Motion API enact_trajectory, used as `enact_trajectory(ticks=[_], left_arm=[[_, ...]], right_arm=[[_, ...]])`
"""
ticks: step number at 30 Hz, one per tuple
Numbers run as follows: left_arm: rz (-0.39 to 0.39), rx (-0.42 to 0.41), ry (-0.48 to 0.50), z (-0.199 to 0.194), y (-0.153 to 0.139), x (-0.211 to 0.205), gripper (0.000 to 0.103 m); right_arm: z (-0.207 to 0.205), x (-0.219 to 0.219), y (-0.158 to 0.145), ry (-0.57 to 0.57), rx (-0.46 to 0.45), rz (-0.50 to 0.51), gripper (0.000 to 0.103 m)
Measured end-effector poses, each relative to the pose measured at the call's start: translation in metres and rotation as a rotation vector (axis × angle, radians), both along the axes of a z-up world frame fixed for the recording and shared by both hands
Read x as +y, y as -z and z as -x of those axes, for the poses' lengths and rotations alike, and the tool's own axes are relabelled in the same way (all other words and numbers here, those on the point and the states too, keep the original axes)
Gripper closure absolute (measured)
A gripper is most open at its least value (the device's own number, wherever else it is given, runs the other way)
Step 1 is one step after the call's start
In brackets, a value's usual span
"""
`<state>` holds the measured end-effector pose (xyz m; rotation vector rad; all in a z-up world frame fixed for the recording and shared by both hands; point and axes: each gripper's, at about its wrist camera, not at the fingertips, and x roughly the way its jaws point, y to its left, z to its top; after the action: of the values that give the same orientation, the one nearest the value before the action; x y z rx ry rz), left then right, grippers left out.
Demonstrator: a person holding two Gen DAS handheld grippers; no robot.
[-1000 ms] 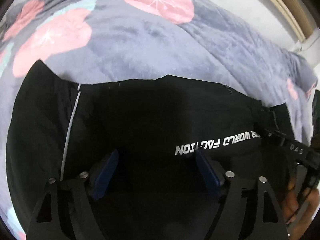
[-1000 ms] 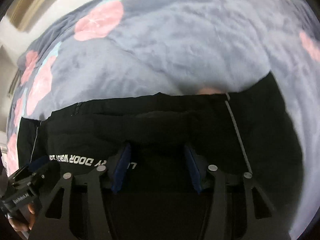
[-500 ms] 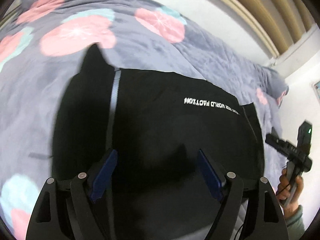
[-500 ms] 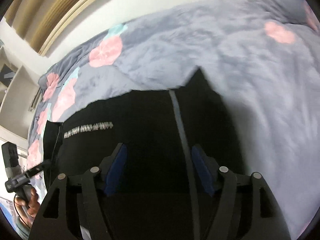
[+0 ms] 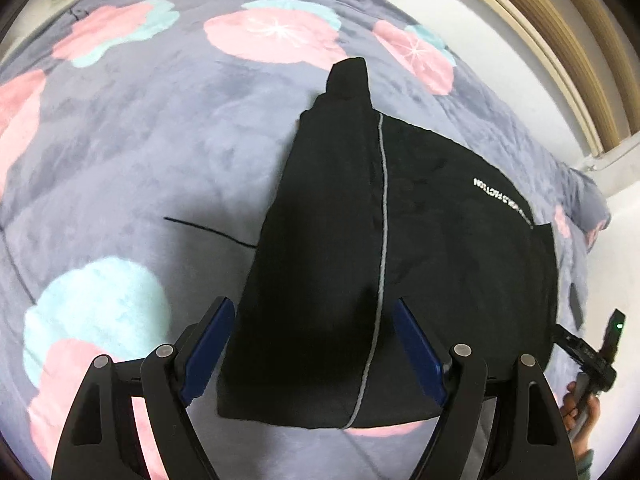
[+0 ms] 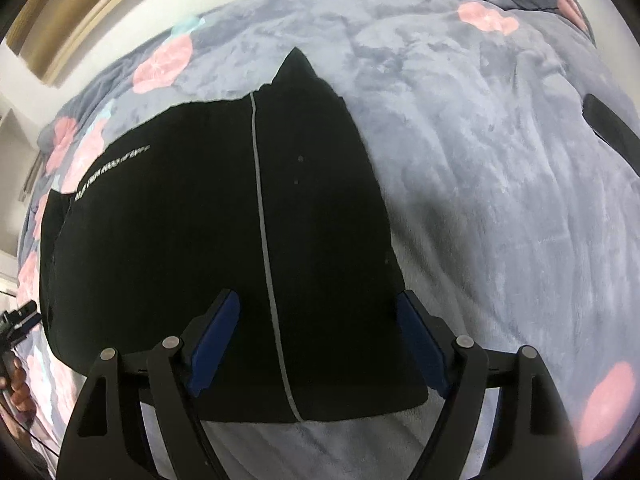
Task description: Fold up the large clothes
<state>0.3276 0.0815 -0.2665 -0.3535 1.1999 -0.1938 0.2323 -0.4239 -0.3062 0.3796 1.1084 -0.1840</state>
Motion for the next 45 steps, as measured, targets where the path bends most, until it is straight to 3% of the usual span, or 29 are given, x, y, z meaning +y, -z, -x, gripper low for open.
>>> enact_trajectory(ticks=[6, 9, 14, 19, 22, 24, 25, 27, 30, 31, 34, 36, 40, 45], left_arm=[[0.073, 0.056, -0.027, -0.037, 0.029, 0.003, 0.020], [0.157, 0.108, -0.033, -0.057, 0.051, 0.007, 0.020], [0.375, 0.197, -0.007, -0.081, 0.086, 0.011, 0.017], [0.480, 0.242, 0.043, -0.091, 0.103, 0.005, 0.012], [0.472, 0.247, 0.061, -0.093, 0.105, -0.005, 0.009], [0.426, 0.229, 0.072, -0.093, 0.102, -0.013, 0.009], [0.408, 0.222, 0.074, -0.091, 0.101, -0.015, 0.011], [0.368, 0.171, 0.093, -0.084, 0.088, -0.022, 0.039], [0.322, 0.088, 0.124, -0.069, 0.059, -0.029, 0.065], [0.310, 0.059, 0.136, -0.063, 0.047, -0.031, 0.067], [0.314, -0.017, 0.170, -0.044, 0.013, -0.038, 0.070], [0.338, -0.063, 0.190, -0.028, -0.012, -0.042, 0.070], [0.313, -0.157, 0.245, 0.018, -0.065, -0.051, 0.070], [0.330, -0.213, 0.266, 0.084, -0.106, -0.037, 0.070]], right_arm=[[-0.022, -0.012, 0.012, -0.009, 0.015, -0.015, 0.018], [-0.036, -0.020, 0.025, -0.012, 0.029, -0.064, 0.009], [-0.056, -0.034, 0.051, -0.046, 0.045, -0.239, 0.002], [-0.070, -0.045, 0.074, -0.089, 0.039, -0.408, 0.000], [-0.078, -0.047, 0.080, -0.096, 0.038, -0.463, 0.000], [-0.085, -0.046, 0.081, -0.101, 0.034, -0.470, 0.001], [-0.087, -0.044, 0.079, -0.107, 0.026, -0.466, 0.010], [-0.090, -0.039, 0.070, -0.112, 0.018, -0.430, 0.018], [-0.083, -0.029, 0.050, -0.141, -0.014, -0.379, 0.048], [-0.080, -0.027, 0.041, -0.153, -0.026, -0.371, 0.061], [-0.069, -0.004, 0.009, -0.225, -0.046, -0.248, 0.069], [-0.058, 0.012, -0.016, -0.259, -0.075, -0.205, 0.071], [-0.024, 0.038, -0.066, -0.286, -0.144, -0.138, 0.074], [0.038, 0.063, -0.119, -0.305, -0.201, -0.084, 0.075]])
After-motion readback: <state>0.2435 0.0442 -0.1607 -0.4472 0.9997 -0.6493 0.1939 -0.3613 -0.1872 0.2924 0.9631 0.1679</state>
